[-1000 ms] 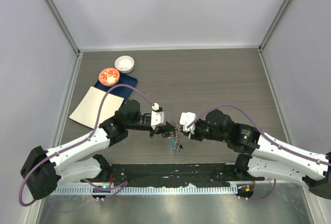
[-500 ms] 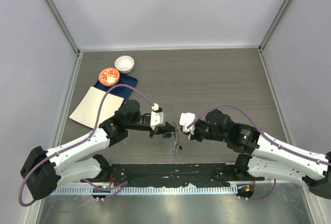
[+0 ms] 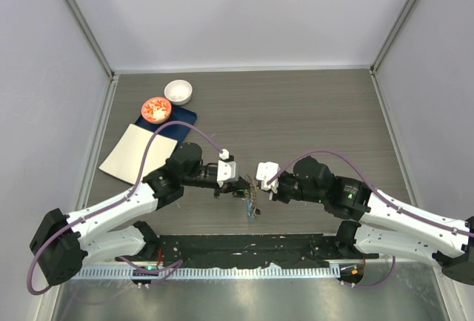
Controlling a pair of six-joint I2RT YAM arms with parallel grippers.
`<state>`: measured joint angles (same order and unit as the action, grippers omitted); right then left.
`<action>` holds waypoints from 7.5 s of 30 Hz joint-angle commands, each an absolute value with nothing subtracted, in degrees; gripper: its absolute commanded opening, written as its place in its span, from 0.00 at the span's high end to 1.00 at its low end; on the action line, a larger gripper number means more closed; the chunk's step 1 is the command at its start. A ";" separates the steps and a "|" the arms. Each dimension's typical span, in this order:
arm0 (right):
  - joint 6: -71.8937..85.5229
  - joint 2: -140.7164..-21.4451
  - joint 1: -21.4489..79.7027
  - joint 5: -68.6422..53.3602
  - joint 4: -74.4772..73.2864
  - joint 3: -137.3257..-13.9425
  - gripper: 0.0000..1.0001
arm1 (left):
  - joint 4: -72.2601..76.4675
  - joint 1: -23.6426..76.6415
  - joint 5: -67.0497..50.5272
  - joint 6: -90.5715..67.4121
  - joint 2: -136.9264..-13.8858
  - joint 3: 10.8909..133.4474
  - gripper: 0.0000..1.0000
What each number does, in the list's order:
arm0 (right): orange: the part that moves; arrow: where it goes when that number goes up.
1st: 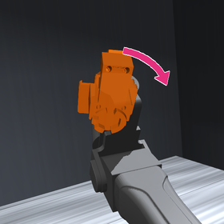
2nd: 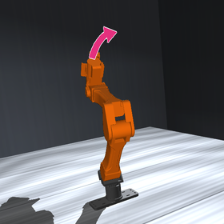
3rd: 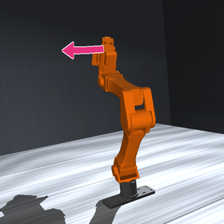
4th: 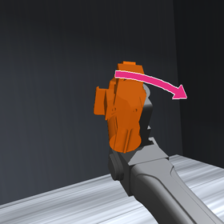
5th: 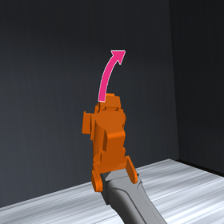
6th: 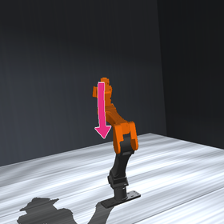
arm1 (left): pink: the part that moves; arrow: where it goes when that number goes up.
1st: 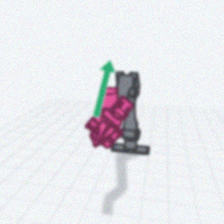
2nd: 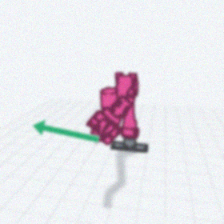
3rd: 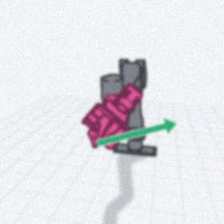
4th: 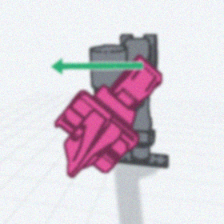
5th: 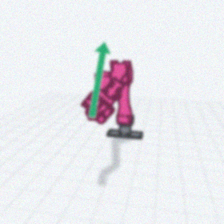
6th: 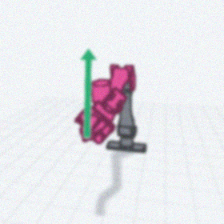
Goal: Put the keys on the keyring
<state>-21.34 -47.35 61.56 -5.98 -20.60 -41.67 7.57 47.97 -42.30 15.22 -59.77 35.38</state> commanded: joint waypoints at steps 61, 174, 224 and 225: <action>-22.50 -49.22 61.79 -9.05 -18.81 -43.15 0.99 | 4.93 49.66 -42.80 18.11 -60.73 39.11 1.00; -20.30 -45.27 61.79 -8.18 -18.10 -42.10 0.73 | -4.31 53.53 -33.57 12.48 -65.83 44.65 1.00; -6.15 -44.82 61.79 1.94 -7.74 -34.01 0.82 | 8.79 53.53 -25.66 5.10 -60.03 39.11 1.00; -6.41 -44.82 61.79 1.76 -7.65 -34.01 0.84 | 9.31 53.53 -25.58 4.92 -60.12 39.02 1.00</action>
